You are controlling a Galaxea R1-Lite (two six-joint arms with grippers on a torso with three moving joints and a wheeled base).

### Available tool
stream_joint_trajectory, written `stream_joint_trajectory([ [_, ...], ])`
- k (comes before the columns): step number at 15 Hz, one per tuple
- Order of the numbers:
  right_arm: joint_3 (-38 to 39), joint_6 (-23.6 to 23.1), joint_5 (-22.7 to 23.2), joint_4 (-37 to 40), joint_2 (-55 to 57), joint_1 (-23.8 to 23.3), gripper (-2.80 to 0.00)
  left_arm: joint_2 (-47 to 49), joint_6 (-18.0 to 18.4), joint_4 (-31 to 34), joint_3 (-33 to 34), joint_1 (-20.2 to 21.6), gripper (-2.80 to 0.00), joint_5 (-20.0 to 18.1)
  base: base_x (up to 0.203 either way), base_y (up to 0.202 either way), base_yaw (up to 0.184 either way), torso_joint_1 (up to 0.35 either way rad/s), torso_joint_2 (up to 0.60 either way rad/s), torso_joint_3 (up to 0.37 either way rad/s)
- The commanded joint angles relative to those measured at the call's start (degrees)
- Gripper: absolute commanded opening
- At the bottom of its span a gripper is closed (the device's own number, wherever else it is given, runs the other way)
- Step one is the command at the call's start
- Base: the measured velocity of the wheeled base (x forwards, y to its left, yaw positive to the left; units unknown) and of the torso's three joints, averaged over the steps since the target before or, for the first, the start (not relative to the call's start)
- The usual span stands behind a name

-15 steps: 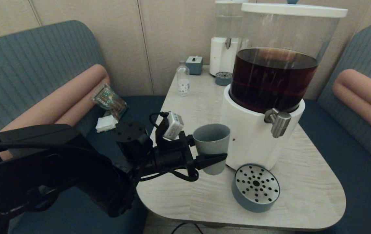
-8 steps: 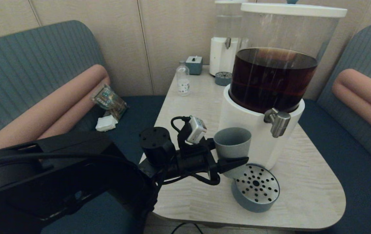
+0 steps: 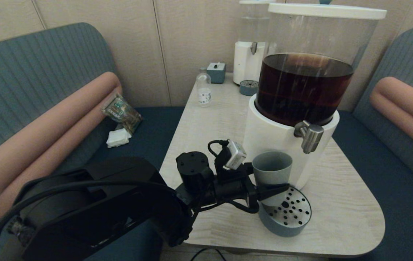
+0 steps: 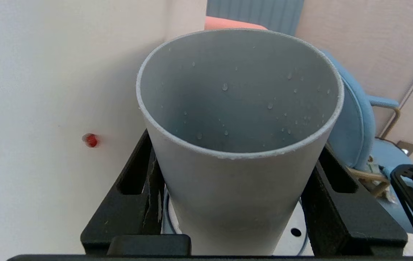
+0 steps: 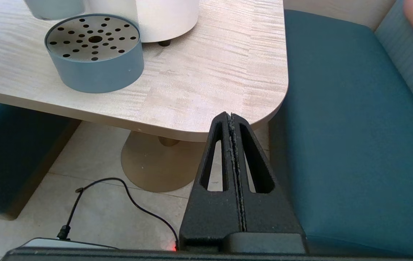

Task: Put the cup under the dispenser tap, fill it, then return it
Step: Place it under the water dispenser

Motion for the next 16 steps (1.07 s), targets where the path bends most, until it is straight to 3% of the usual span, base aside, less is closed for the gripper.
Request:
stream_joint_trajectory([
  [1, 0.0, 0.0, 0.0, 0.0, -0.1, 0.0, -2.8, 1.7, -0.3, -0.7, -0.9, -0.3, -2.8, -0.1, 0.0, 0.0, 0.0, 0.0, 0.0, 0.0],
  [16, 0.0, 0.0, 0.0, 0.0, -0.1, 0.0, -2.8, 5.2, -1.3, -0.9, -5.4, -3.1, -2.8, 1.4, 0.0, 0.0, 0.0, 0.0, 0.0, 0.0],
])
